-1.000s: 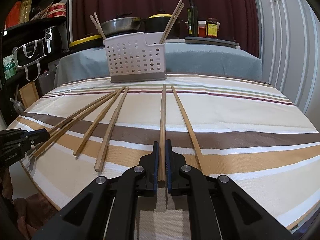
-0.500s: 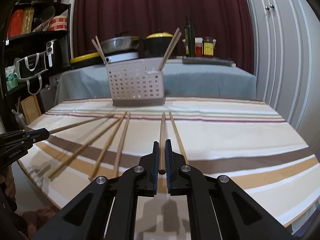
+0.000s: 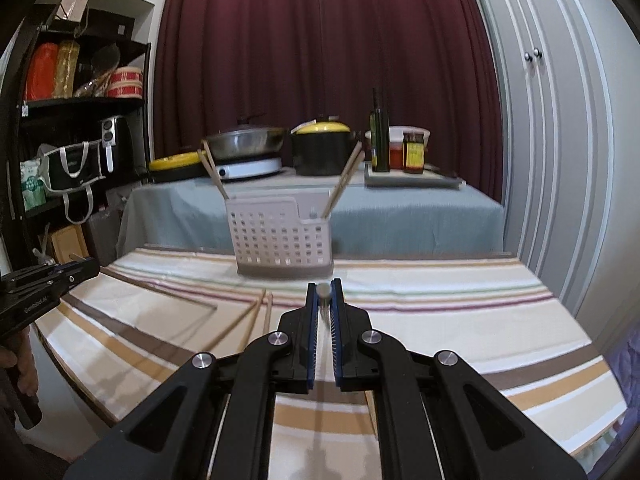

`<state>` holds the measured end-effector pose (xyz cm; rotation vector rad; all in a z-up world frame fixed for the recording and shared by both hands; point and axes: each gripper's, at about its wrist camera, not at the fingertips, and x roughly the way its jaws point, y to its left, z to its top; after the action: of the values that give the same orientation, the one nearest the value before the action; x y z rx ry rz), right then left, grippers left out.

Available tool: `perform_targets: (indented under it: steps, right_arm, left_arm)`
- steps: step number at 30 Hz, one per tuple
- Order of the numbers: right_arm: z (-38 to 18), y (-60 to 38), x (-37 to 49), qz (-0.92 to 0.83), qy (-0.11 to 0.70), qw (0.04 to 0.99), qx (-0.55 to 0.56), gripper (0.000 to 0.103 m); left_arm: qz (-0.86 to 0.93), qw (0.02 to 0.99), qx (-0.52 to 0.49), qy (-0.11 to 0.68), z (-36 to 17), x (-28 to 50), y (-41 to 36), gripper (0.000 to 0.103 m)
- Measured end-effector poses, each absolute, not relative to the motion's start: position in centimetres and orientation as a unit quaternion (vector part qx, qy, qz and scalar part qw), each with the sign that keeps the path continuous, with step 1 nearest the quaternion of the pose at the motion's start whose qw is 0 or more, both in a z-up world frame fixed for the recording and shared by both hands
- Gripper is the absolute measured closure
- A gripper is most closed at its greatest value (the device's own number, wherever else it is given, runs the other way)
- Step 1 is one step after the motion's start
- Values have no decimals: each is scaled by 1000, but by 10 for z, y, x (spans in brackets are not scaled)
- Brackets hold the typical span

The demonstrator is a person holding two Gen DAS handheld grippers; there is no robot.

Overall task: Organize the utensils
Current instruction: 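Lift the chopstick upright over the white holder with the left gripper while the right gripper does likewise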

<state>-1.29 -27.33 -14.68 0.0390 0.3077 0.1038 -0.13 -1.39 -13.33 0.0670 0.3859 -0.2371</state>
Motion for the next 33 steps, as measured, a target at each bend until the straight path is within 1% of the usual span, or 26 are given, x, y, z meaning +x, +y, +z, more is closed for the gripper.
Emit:
perform_targets:
  steps: [4, 10, 19, 33]
  right_arm:
    - [-133, -272, -15, 51, 143, 988, 18, 96]
    - [-124, -270, -7, 48, 150, 987, 16, 96]
    - [-110, -265, 23, 50, 136, 989, 5, 96]
    - [-100, -268, 63, 59, 126, 990, 19, 96]
  left_arm:
    - [-115, 977, 27, 179, -116, -5, -10, 96]
    - [-98, 980, 23, 171, -98, 1, -6, 96]
    - [-82, 982, 20, 171, -89, 28, -7, 96]
    - [-86, 979, -3, 186, -78, 73, -2, 96]
